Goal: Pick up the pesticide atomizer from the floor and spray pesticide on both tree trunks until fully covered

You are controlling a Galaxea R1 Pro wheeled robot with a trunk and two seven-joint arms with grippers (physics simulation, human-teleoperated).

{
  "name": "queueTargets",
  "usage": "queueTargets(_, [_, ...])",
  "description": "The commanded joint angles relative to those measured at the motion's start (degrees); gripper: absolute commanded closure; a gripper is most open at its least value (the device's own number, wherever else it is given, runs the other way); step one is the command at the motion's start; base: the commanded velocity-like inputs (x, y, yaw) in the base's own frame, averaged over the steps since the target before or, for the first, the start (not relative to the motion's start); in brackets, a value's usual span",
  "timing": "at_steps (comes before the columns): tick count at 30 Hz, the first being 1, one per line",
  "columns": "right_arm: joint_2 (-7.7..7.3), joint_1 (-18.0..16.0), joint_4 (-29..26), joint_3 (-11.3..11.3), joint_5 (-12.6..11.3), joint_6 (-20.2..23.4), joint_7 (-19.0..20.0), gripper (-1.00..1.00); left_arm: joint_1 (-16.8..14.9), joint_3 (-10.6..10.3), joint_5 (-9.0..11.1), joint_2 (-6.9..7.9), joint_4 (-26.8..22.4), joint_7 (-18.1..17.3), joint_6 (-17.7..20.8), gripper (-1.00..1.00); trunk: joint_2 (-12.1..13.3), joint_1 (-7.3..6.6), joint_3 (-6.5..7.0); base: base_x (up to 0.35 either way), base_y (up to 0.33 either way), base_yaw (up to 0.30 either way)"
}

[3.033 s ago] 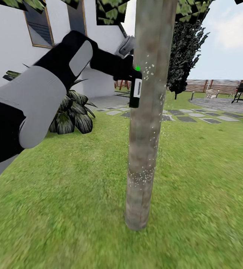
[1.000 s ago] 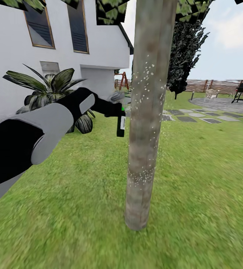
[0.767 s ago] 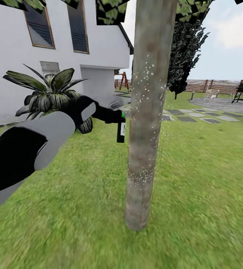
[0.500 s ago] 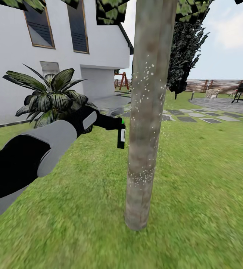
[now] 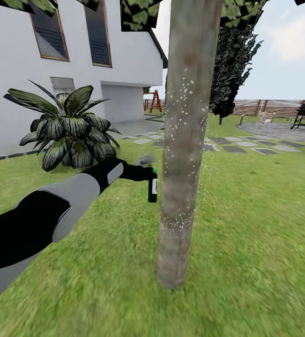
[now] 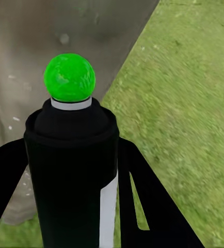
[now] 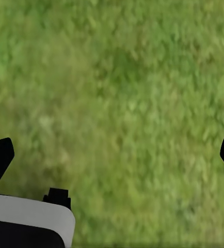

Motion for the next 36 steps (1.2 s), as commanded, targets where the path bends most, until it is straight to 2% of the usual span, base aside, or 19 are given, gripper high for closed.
queueTargets(1, [0.0,-0.01,0.0,0.0,0.01,0.0,0.0,-1.0,1.27,0.28,0.11,-0.01,-0.01,0.03,-2.44,1.0,-0.01,0.0,0.01,0.0,0.0,0.0])
queueTargets(3, [0.0,-0.02,0.0,0.0,0.01,0.0,-0.02,-1.0,2.92,0.31,0.08,-0.01,0.0,0.05,-4.51,1.0,-0.01,0.0,0.01,0.0,0.0,0.0])
queueTargets(8, [0.0,-0.01,0.0,0.0,-0.01,0.0,0.0,-1.0,5.15,0.32,0.06,-0.01,0.08,0.17,-5.48,1.0,-0.01,0.0,0.01,0.0,0.0,0.0])
queueTargets(19, [0.0,0.0,0.0,0.0,0.01,0.0,0.0,-1.0,5.58,0.32,0.06,-0.01,0.7,0.15,-5.6,1.0,-0.01,0.0,0.01,-0.033,0.0,0.0])
queueTargets(27, [0.0,0.0,0.0,0.0,0.01,0.0,0.0,-1.0,7.47,0.32,0.05,-0.01,0.7,0.17,-7.34,1.0,-0.01,0.0,0.01,-0.053,0.0,0.0])
queueTargets(31, [0.0,0.0,0.0,0.0,0.02,0.0,0.01,-1.0,9.22,0.32,-0.02,-0.01,0.7,0.3,-7.41,1.0,-0.01,0.0,0.01,-0.002,0.0,0.0])
queueTargets(36, [0.0,-0.01,0.0,0.0,0.0,0.0,0.01,-1.0,12.89,0.32,-0.11,-0.01,0.7,0.58,-7.46,1.0,-0.01,0.0,0.01,0.0,0.0,0.0])
